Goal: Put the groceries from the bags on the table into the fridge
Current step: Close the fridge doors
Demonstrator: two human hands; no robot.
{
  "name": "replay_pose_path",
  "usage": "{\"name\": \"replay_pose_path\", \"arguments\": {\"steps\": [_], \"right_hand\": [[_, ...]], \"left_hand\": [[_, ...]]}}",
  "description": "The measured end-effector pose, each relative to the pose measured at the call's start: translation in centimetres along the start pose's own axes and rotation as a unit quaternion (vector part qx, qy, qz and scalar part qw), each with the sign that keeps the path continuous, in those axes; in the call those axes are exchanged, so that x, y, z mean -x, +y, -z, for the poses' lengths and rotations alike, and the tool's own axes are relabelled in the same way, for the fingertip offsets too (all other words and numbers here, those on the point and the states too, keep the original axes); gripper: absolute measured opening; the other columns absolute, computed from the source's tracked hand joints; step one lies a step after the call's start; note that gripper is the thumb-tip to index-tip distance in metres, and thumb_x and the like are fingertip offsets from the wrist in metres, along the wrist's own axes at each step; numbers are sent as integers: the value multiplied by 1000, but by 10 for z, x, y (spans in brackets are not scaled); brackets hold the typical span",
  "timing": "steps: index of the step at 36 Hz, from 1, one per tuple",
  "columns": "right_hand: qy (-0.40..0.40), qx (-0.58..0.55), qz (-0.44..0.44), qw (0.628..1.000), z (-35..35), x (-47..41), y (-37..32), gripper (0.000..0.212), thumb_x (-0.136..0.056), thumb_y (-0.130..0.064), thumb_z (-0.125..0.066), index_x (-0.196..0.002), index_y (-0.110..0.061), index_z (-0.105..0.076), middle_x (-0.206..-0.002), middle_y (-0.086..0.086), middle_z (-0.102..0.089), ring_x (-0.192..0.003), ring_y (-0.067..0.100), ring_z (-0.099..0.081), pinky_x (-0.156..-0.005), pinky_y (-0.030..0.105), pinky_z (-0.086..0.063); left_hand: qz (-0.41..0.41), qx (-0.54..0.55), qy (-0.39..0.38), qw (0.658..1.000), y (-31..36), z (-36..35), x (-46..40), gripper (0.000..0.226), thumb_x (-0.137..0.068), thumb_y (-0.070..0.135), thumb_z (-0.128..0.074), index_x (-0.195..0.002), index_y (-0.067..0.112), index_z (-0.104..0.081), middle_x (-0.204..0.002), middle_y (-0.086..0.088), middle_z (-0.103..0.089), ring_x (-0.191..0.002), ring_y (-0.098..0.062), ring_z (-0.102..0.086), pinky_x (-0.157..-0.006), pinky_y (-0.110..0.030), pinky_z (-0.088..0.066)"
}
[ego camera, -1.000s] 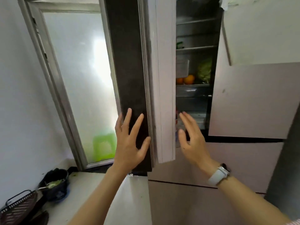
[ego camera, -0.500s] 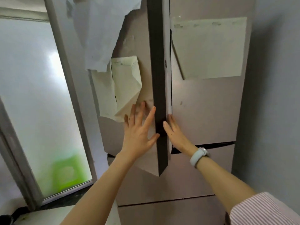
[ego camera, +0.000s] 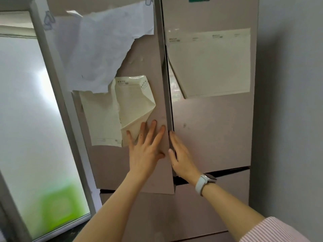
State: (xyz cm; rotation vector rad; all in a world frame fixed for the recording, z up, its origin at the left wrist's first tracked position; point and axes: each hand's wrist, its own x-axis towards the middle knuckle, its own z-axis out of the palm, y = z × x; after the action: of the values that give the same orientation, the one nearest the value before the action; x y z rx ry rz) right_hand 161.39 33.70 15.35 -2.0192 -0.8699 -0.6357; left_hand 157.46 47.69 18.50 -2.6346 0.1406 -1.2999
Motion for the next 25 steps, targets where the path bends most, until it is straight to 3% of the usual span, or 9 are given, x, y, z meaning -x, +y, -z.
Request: {"name": "replay_pose_path", "arguments": {"steps": [4,8,11,14,17,21,23,25], "right_hand": [[-18,144,40,989,4,-3,8,71,-96,-28,-40,-141,-21,14,-156,-4,5,-142,7,2,-118,30,-7],[1,232,46,972,6,-6,8,73,-94,-30,-47,-146,-13,1,-156,2,-7,-144,19,-8,-117,45,-13],[-32,230,-9,973,9,-12,5,71,-95,-30,-42,-147,-17,6,-157,-3,1,-144,16,8,-117,50,-3],[-7,254,-34,966,10,-17,2,74,-94,-32,-46,-147,-21,5,-156,-5,9,-136,12,23,-115,54,3],[4,271,-63,961,11,-23,1,85,-90,-36,-51,-145,-23,13,-155,-1,17,-139,17,23,-114,56,3],[17,206,-201,957,21,-37,8,114,-76,-52,-64,-143,-15,21,-153,6,24,-142,23,18,-113,54,-1],[14,194,-224,955,24,-45,13,124,-70,-56,-69,-143,-12,22,-153,8,25,-142,25,19,-114,53,-2],[1,206,-211,956,26,-49,17,128,-67,-57,-70,-143,-12,22,-152,7,26,-141,24,20,-115,50,-1]], "left_hand": [[-5,-12,12,1000,-2,-3,0,114,-55,50,-80,-147,27,-17,-154,-2,-13,-142,-31,-15,-105,-70,-12],[-4,-38,11,999,-4,-7,-2,115,-54,56,-77,-147,21,-20,-154,-2,-17,-142,-30,-15,-106,-69,-8],[14,-43,-9,999,-1,-8,-7,117,-50,58,-78,-146,20,-23,-153,-2,-27,-141,-30,-20,-105,-69,-10],[30,-47,-24,998,5,-12,-12,118,-48,55,-80,-145,19,-25,-151,-2,-31,-140,-30,-24,-104,-68,-8],[35,-48,-28,998,7,-16,-15,116,-50,53,-80,-146,19,-25,-152,-2,-30,-140,-30,-24,-106,-66,-4],[34,-66,-66,995,10,-11,-24,103,-69,33,-76,-149,19,-12,-156,-1,-16,-144,-30,-13,-110,-62,5],[22,-71,-15,997,10,-11,-27,85,-68,21,-74,-142,13,-35,-149,-4,-36,-138,-29,-30,-109,-55,-12],[-14,-50,50,997,7,-13,-21,66,-67,11,-64,-131,11,-52,-137,-5,-51,-131,-27,-39,-98,-47,-27]]}}
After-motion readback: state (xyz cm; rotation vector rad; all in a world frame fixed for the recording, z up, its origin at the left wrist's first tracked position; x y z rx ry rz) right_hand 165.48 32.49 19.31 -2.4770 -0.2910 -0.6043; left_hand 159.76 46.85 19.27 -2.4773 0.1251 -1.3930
